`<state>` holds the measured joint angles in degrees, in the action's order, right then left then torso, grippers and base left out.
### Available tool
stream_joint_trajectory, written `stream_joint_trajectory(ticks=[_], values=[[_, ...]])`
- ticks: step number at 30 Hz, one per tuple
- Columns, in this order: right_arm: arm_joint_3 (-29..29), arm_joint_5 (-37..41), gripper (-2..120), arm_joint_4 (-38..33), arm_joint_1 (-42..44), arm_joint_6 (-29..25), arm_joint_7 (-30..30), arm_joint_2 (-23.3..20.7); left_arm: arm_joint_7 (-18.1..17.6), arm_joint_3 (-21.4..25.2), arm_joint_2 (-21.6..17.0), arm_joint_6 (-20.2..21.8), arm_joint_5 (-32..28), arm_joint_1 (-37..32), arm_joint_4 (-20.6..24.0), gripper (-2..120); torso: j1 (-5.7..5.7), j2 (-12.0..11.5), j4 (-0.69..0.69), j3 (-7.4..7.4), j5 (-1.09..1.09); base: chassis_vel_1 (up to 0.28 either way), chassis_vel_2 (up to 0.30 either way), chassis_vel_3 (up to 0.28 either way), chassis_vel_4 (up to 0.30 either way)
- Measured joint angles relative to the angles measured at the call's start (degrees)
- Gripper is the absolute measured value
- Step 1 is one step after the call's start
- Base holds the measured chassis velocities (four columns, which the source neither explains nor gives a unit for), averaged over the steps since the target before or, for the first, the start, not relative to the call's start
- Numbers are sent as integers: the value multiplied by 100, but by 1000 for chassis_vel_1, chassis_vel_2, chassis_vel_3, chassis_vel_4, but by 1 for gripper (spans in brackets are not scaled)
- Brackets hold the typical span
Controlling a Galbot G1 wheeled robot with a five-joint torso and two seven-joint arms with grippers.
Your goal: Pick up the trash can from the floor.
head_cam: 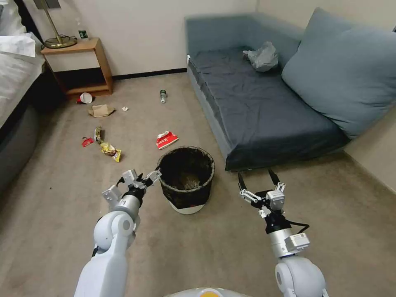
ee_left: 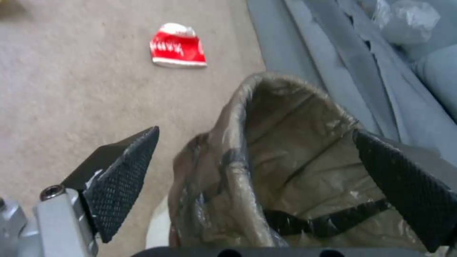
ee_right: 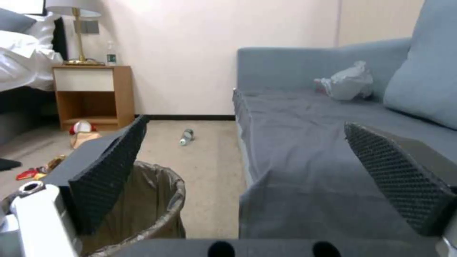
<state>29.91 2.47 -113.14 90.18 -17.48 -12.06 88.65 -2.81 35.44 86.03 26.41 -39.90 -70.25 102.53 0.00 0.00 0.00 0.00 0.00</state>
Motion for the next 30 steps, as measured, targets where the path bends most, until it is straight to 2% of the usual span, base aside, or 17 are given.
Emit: stream_joint_trajectory(ticks=[6,12,14,15,18,19,21,22,25,26,28,29,30], values=[[40,1,100,-46,37,-6,-36,6,-40,-153,164,204,-13,425,-592,100,0,0,-1,0,0,0,0,0,0],[58,3,100,-46,43,-16,-38,16,-72,-194,241,223,53,562,-837,97,0,0,-1,0,0,0,0,0,0],[66,6,100,-26,25,-34,-39,17,-100,-185,250,243,92,605,-953,88,1,0,-1,0,0,0,0,0,0],[66,6,100,-26,25,-34,-39,17,-100,-185,250,243,92,605,-953,88,1,0,-1,0,0,0,0,0,0],[61,17,100,-4,-5,-45,-41,19,-75,-131,241,240,92,658,-1079,73,0,0,1,0,1,0,0,0,0],[61,17,100,-4,-5,-45,-41,19,-75,-131,241,240,92,658,-1079,73,0,0,1,0,1,0,0,0,0],[60,25,100,18,-35,-46,-43,19,-65,-129,243,231,91,664,-1103,61,0,0,1,0,1,0,0,0,0],[60,25,100,18,-35,-46,-43,19,-65,-129,243,231,91,664,-1103,61,0,0,1,0,1,0,0,0,0],[59,49,100,32,-53,-47,-43,9,-38,-123,256,212,164,659,-1127,46,0,0,0,0,1,0,0,0,0],[59,49,100,32,-53,-47,-43,9,-38,-123,256,212,164,659,-1127,46,0,0,0,0,1,0,0,0,0],[62,62,100,33,-60,-47,-43,-3,-19,-117,261,198,217,645,-1128,36,0,0,0,0,1,0,0,0,0],[62,62,100,33,-60,-47,-43,-3,-19,-117,261,198,217,645,-1128,36,0,0,0,0,1,0,0,0,0],[66,73,100,33,-62,-47,-43,-9,-25,-112,263,189,236,638,-1127,31,0,0,0,0,1,0,0,0,0]])
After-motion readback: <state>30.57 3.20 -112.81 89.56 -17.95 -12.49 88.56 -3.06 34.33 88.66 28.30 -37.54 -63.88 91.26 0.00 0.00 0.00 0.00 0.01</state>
